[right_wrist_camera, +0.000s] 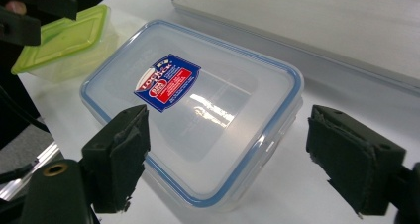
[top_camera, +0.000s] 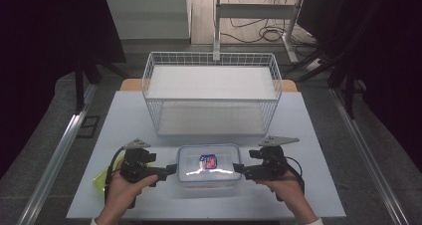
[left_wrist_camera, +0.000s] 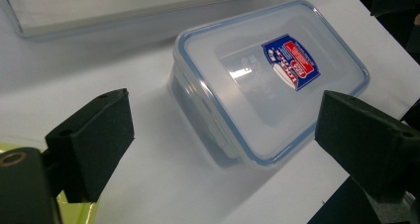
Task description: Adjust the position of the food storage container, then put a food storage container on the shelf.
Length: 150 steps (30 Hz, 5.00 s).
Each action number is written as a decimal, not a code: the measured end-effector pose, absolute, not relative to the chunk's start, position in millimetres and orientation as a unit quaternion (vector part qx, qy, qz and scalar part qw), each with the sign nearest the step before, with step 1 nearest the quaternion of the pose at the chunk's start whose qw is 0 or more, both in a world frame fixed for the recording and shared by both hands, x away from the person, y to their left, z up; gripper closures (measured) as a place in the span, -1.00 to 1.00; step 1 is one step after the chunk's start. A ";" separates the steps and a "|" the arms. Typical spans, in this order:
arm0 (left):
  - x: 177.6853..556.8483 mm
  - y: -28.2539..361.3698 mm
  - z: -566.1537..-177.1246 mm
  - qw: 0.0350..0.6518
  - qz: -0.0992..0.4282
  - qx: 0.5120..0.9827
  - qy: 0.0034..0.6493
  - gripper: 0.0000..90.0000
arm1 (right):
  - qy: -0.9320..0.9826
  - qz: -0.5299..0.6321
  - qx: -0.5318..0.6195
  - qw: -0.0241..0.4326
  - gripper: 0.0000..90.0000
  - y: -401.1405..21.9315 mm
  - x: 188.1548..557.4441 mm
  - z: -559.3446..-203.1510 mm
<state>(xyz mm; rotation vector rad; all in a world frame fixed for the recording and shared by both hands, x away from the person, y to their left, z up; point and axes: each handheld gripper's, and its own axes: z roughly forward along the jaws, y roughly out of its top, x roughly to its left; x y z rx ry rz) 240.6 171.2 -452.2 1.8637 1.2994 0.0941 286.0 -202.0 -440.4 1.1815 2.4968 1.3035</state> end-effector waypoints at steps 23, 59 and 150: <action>248.5 138.1 -475.3 0.436 -0.023 0.743 0.507 -0.85 | 0.804 0.427 0.412 0.027 -0.65 -206.6 293.0 -451.9; 273.3 132.1 -508.8 0.416 -0.091 0.719 0.549 -0.76 | 0.805 0.417 0.421 0.040 -0.63 -212.0 296.1 -457.9; 235.8 160.3 -503.0 0.484 -0.065 0.737 0.468 0.02 | 0.772 0.479 0.409 -0.084 0.12 -222.8 283.1 -488.3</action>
